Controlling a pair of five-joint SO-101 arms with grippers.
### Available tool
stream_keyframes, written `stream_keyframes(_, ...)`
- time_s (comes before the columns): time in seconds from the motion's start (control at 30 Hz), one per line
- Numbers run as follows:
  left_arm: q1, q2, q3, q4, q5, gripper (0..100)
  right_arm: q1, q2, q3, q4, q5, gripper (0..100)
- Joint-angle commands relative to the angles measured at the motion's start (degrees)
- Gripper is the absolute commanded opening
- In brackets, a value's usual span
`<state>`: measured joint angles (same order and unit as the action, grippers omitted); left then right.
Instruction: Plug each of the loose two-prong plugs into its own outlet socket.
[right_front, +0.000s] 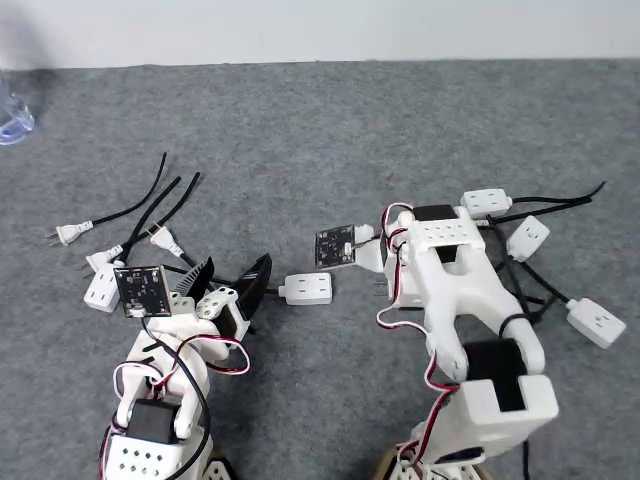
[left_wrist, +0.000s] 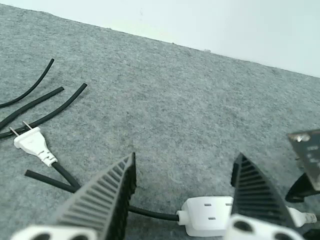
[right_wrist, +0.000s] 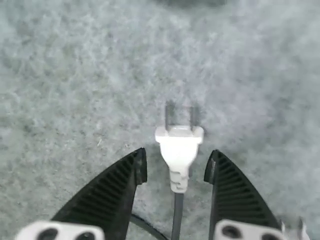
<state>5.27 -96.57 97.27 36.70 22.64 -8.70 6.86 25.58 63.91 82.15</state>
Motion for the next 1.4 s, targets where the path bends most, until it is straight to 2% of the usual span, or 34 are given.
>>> stream_keyframes(0.0,0.0,0.0,-0.4,0.3,0.2,29,-0.7,1.0,-3.0,-1.6,1.1,19.8)
stream_keyframes(0.37,0.0,0.0,-0.4,0.3,0.2,29,-2.7,2.2,-3.1,-1.7,1.2,19.6)
stream_keyframes(0.6,0.0,0.0,-0.4,0.3,0.2,29,-2.9,2.2,-3.1,-1.6,1.5,6.7)
stream_keyframes(0.93,0.0,0.0,-0.4,0.3,0.2,29,-2.7,2.8,-3.0,-1.7,1.6,4.9)
stream_keyframes(1.07,0.0,0.0,-0.4,0.3,0.2,29,-2.6,2.8,-2.6,-1.6,4.9,1.3)
stream_keyframes(1.37,2.5,0.0,-0.4,0.3,0.3,29,-5.1,1.0,-3.1,-1.3,-7.2,0.9)
